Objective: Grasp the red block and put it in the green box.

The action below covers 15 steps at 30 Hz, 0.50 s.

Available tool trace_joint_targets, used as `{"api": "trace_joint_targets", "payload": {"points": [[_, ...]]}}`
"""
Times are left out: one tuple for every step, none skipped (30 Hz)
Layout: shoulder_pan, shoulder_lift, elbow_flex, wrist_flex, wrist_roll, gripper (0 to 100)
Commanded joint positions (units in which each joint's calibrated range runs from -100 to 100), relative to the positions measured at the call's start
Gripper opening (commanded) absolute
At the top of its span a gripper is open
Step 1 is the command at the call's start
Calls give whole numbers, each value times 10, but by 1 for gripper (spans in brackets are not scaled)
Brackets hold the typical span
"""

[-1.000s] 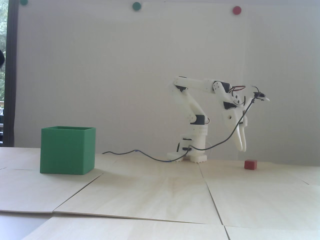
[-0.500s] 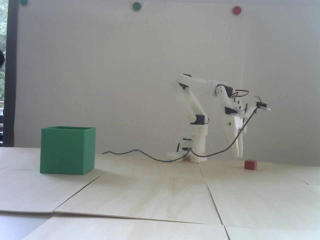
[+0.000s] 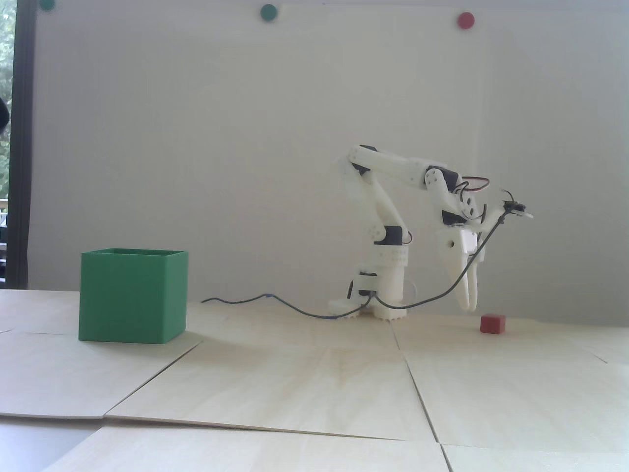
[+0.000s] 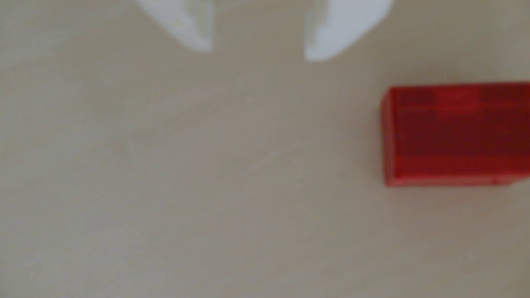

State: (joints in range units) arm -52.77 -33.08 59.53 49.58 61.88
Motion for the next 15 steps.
{"api": "trace_joint_targets", "payload": {"points": [[-4,0,-35,-19,0,11],[-3,0,-36,-23,0,11],[-3,0,-40,-22,0,11],[-3,0,-43,-19,0,11],[-3,0,-43,-19,1,11],[-3,0,-44,-19,1,11],[-3,0,-44,-19,1,11],[-8,1,-43,-20,1,11],[-11,1,-43,-24,1,11],[-15,1,-43,-26,0,11],[-21,1,-43,-26,0,11],[-26,1,-46,-26,0,11],[-27,2,-59,-25,0,11],[-27,4,-67,-26,0,11],[-27,8,-72,-26,0,11]]}}
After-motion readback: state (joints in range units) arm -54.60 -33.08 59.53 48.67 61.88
